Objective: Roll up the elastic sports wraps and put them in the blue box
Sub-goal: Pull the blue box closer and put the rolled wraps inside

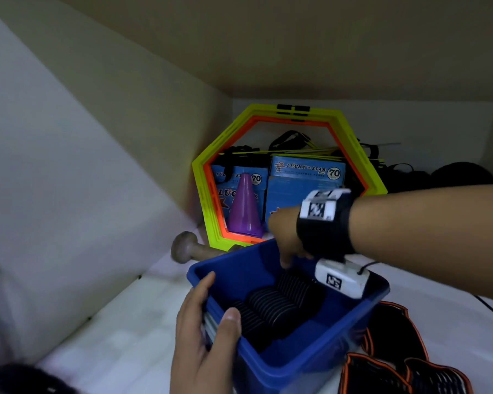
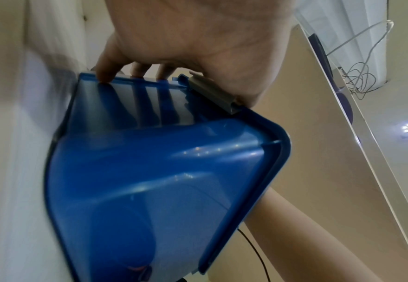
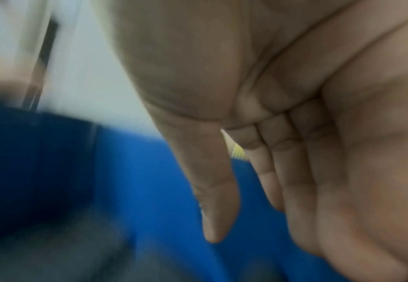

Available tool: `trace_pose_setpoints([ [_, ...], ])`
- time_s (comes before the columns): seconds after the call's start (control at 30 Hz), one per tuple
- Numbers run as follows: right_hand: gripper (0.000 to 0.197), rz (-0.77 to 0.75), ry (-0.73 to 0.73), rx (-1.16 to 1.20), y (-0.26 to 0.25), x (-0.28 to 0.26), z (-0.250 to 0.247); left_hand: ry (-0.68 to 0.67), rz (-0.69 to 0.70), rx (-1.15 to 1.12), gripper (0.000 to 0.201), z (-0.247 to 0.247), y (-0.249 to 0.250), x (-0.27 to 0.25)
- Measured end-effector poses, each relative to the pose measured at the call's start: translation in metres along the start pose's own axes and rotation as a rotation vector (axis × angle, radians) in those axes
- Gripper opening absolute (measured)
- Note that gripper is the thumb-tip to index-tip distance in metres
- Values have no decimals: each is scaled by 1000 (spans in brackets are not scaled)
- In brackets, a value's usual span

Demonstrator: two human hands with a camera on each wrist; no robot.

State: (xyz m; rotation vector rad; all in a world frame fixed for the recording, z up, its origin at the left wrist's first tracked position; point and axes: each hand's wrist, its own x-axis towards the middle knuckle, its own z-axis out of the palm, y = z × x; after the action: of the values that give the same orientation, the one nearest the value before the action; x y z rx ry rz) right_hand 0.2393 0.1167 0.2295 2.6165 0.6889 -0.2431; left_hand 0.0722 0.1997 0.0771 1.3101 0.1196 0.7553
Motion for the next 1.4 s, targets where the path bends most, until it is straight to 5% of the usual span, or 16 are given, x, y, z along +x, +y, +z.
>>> trace_pose_setpoints([
  [0.27, 17, 91, 158, 456, 101, -29, 6, 13, -34, -61, 46, -9, -1, 34],
  [0.4, 37, 92, -24, 624, 153, -37, 67, -55, -104, -87, 62, -18, -9, 47],
  [0.53, 49, -2, -268, 698, 162, -44, 133, -65, -65, -48, 43, -14, -10, 47],
  [0.67, 87, -109, -228, 551, 145, -42, 168, -57, -55, -12, 40, -10, -11, 45],
  [0.83, 105, -105, -115, 464, 145, -25, 184, -60, -90, 28, 38, -12, -9, 44],
  [1.13, 61, -38, -74, 441, 160, -40, 165, -48, -111, 37, 37, -14, -9, 43],
  [1.3, 33, -2, 118, 551, 196, -64, 114, -54, -115, 11, 38, -14, -9, 44],
  [1.4, 37, -50, 294, 645, 202, -82, 74, -59, -108, 17, 38, -14, -10, 43],
])
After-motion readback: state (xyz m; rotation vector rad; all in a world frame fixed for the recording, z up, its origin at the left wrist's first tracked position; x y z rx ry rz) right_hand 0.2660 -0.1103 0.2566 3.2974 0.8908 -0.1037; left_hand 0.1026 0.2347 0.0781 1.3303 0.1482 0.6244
